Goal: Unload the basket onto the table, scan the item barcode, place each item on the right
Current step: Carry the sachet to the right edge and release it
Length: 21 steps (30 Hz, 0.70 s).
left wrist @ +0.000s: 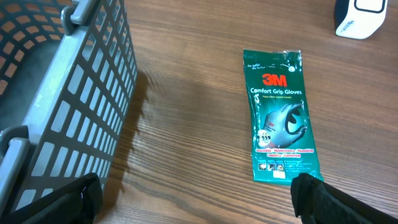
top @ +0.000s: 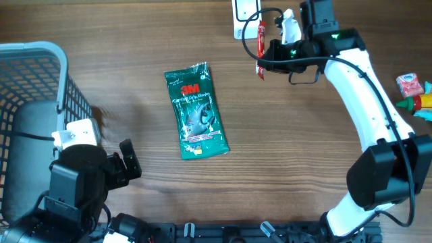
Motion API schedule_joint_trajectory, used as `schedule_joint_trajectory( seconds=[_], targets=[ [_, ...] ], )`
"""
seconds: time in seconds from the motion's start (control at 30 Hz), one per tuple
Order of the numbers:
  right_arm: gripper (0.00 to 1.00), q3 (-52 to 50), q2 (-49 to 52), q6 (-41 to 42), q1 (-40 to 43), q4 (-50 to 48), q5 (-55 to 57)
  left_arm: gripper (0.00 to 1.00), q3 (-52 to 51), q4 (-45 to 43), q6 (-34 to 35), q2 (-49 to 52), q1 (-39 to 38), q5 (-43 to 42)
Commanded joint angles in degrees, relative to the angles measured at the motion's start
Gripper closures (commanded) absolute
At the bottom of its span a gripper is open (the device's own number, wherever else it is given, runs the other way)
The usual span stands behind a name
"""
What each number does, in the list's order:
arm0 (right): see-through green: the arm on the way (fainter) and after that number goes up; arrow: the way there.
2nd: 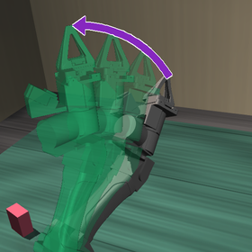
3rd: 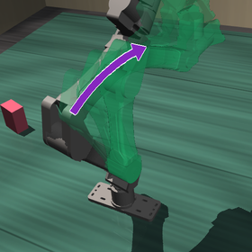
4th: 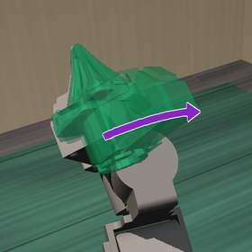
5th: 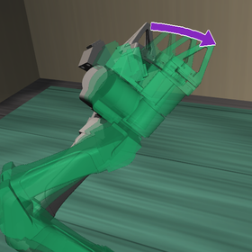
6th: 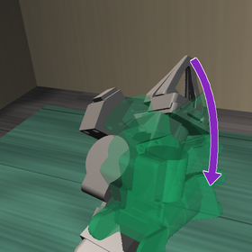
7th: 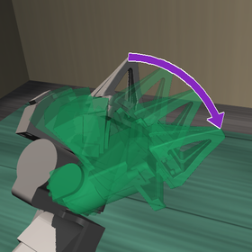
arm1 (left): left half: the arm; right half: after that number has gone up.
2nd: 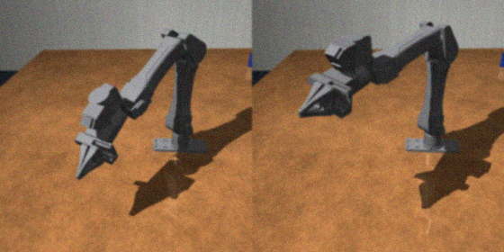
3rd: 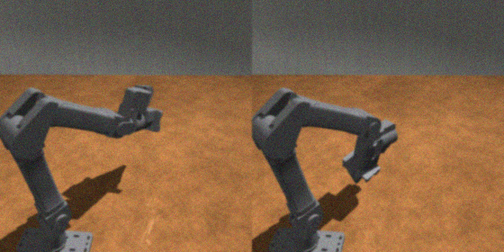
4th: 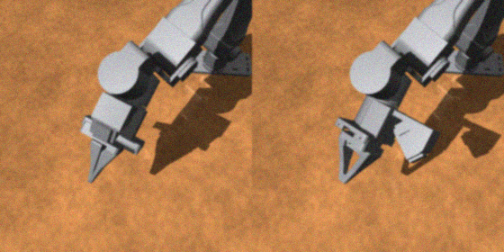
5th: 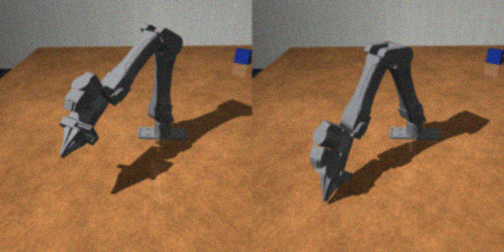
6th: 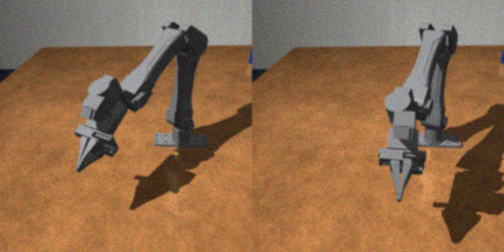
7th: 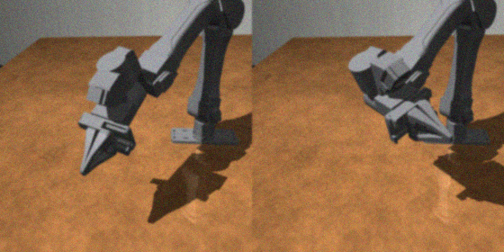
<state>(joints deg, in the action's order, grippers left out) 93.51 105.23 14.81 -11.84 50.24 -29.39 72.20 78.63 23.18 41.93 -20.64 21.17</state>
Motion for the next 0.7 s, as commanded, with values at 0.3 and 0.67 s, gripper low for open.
schedule_joint_trajectory(
  seconds=[0.3, 0.67],
  targets=[
    [0.96, 2.2, 14.2, 7.1, -2.5, -23.6, 6.2, 0.00, 0.1, -0.1, -0.5, -0.3, -0.1, 0.5],
    [0.95, 20.3, 31.6, 15.4, -0.6, -32.8, 5.4, 0.00, 0.1, -0.1, -0.5, -0.3, -0.1, 0.5]
  ],
)
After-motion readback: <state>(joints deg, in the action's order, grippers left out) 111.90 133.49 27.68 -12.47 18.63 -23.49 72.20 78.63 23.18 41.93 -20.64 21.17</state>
